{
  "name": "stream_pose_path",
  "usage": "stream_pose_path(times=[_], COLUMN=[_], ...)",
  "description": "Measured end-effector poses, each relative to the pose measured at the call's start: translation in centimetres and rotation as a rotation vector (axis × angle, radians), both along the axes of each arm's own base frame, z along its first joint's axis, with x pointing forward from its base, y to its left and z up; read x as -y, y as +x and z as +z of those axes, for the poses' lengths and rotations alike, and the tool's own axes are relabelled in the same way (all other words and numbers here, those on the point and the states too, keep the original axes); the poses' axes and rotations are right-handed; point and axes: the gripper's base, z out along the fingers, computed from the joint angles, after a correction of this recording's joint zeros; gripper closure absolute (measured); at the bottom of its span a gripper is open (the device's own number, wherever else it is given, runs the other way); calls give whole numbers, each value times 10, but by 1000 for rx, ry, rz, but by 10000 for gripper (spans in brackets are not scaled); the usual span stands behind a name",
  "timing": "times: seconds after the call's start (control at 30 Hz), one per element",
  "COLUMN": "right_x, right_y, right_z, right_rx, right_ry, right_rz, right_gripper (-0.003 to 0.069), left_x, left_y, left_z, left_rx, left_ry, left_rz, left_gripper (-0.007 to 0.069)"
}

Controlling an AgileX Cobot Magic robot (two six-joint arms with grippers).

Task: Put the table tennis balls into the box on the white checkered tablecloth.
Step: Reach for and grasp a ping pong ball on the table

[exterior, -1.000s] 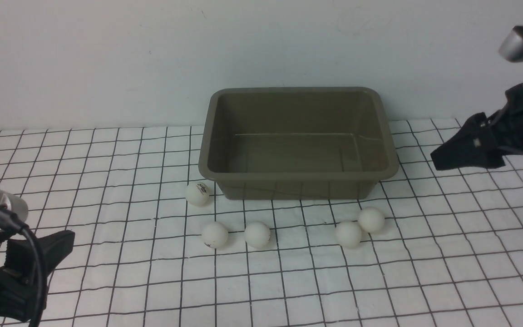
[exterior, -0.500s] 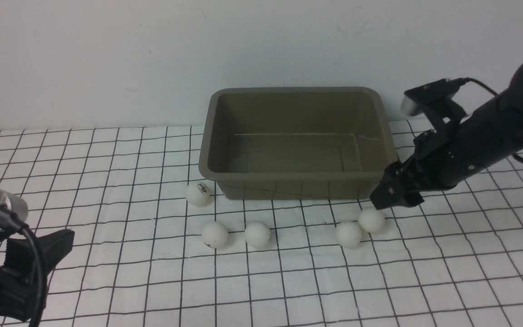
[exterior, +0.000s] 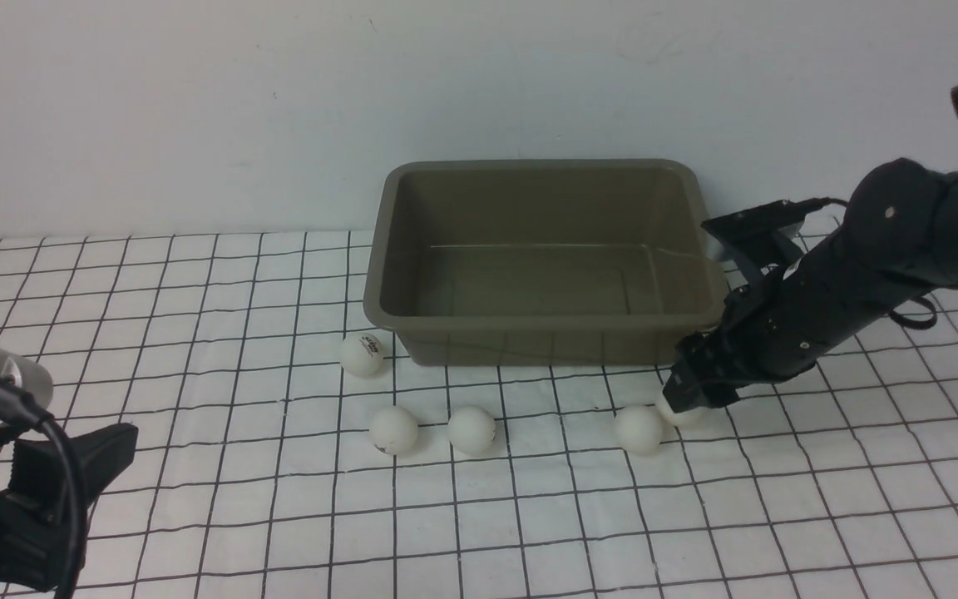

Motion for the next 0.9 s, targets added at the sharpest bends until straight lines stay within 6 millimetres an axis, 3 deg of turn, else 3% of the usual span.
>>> stream_pose_path(times=[0.47,0.7,0.9], right_x=[-4,-4,-5], right_y=[9,13,13], right_z=[-2,-23,-25], right_rx=[55,11,6], right_ry=[58,47,45], right_rz=[-58,-64,-64], right_gripper=[167,166,168], left_x=[0,0,0], left_y=[0,0,0], left_z=[0,0,0], left_rx=[0,0,0], left_ry=[0,0,0], left_rz=[0,0,0], left_gripper=[143,143,143])
